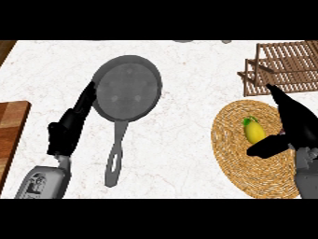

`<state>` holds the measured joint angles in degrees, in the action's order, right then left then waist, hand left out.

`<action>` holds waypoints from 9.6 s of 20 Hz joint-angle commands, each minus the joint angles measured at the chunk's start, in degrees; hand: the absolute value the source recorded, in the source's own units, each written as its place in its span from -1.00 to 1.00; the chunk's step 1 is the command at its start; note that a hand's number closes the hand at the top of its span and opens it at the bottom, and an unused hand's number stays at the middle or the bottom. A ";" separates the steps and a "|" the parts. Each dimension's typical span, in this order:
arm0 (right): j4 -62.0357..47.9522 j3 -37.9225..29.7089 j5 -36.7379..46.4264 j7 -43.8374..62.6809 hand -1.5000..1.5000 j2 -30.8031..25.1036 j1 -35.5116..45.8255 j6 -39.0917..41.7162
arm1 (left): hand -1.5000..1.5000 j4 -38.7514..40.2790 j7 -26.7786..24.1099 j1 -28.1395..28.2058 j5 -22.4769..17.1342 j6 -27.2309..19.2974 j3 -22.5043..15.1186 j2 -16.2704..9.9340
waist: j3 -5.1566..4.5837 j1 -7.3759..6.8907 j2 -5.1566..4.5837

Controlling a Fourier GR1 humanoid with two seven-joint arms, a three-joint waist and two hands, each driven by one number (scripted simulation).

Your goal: Pick the lemon from the placemat and place it in the tiered shelf

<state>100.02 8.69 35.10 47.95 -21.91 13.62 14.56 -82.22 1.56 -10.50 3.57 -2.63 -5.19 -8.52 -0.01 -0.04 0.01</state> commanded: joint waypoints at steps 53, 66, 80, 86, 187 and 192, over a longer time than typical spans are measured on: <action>-16.61 -3.95 19.20 -28.31 1.00 6.86 -6.69 -3.75 | 0.00 -0.43 0.97 -0.75 4.09 5.07 5.86 3.24 | 0.01 0.23 0.03; 11.25 2.93 8.28 -34.29 1.00 18.09 -21.59 -8.74 | 0.00 -0.06 -0.64 0.72 5.33 3.80 5.49 3.81 | 0.03 1.57 0.17; 42.14 -9.96 3.69 -11.91 1.00 13.29 -12.82 1.17 | 0.00 -1.07 0.23 0.36 5.07 4.83 4.92 3.94 | -0.07 0.25 0.11; 34.31 -19.56 2.45 -11.19 1.00 9.59 -0.84 -1.63 | 0.00 -0.53 -1.84 2.47 6.25 4.29 4.02 4.40 | -0.02 -0.11 0.03; -58.67 -59.94 -30.02 -35.22 -1.00 -44.36 24.89 -13.99 | 0.00 -2.45 -0.07 1.36 6.21 4.66 5.41 4.85 | 0.07 1.11 0.06; -65.70 -66.91 -33.09 -40.28 -1.00 -52.71 14.69 -3.93 | 0.00 -4.00 0.21 3.73 5.53 5.16 4.89 5.34 | 0.12 1.31 0.13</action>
<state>38.61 -54.28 3.58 9.89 -68.73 34.83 4.59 -85.42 1.31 -7.06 9.39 2.19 0.14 -3.48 0.09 1.19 0.15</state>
